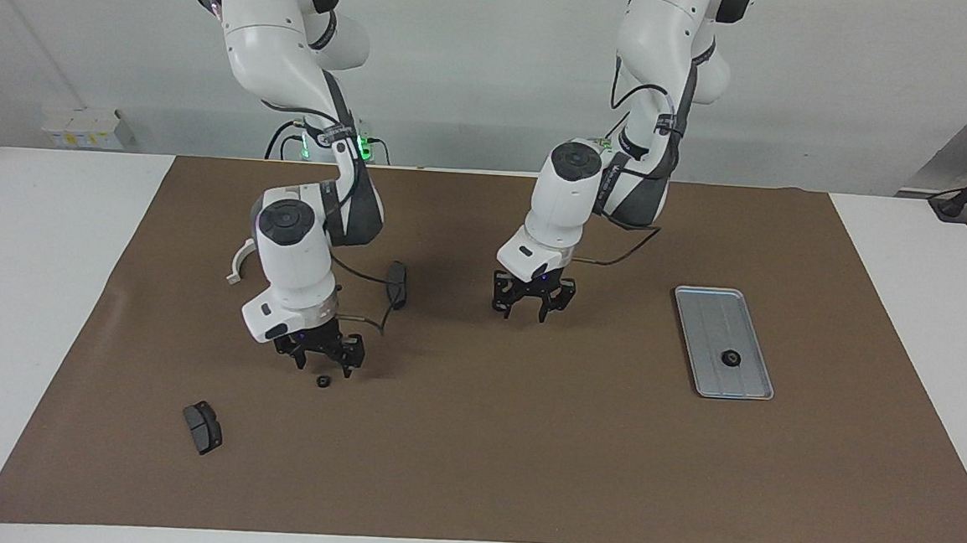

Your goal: Pick bearing gear from pile to tray

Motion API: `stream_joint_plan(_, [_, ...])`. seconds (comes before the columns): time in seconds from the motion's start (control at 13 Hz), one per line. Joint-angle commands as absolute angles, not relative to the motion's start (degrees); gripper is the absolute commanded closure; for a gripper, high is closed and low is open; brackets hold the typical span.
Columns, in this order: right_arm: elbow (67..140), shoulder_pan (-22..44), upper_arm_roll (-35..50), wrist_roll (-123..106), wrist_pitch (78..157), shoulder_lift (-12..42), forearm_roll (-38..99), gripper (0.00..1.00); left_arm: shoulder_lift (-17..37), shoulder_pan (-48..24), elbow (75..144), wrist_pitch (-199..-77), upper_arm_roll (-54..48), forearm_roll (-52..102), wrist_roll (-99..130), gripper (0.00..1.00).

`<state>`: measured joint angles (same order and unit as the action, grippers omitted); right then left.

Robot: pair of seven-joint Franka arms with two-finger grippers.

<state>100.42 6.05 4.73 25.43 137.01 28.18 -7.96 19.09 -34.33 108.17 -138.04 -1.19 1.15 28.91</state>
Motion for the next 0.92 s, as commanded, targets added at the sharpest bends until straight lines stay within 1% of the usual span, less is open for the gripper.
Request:
stream_joint_plan(0.0, [97.6,4.7,5.5,22.4,137.0,30.4,-7.0,0.24,20.8,-37.1,108.7,-141.6,-0.1,1.7,28.8,0.34])
stream_joint_plan(0.15, [97.6,4.1,5.6,21.9,137.0,30.4,-6.9,0.32,20.9,-37.5,109.5,-141.7,-0.1,1.6,28.7,0.35])
stream_joint_plan(0.38, [98.1,4.0,5.5,21.6,137.8,30.5,-3.8,0.38,20.5,-38.7,111.9,-141.8,-0.1,1.5,28.4,0.37])
stream_joint_plan(0.54, [98.3,4.1,5.5,21.6,137.8,30.5,-3.8,0.44,20.2,-38.8,112.7,-141.8,-0.1,1.5,28.4,0.38])
stream_joint_plan(0.61, [98.3,4.0,5.5,21.5,137.8,30.5,-3.8,0.50,20.0,-39.5,113.1,-141.7,-0.1,1.5,28.4,0.38])
stream_joint_plan(0.69, [98.7,4.0,5.5,21.5,137.9,30.5,-3.8,0.53,20.0,-40.0,113.5,-141.7,-0.1,1.5,28.5,0.38])
stream_joint_plan(0.84, [98.9,4.0,5.5,21.4,137.9,30.5,-3.8,0.55,19.7,-40.9,114.2,-141.6,-0.1,1.5,28.7,0.39])
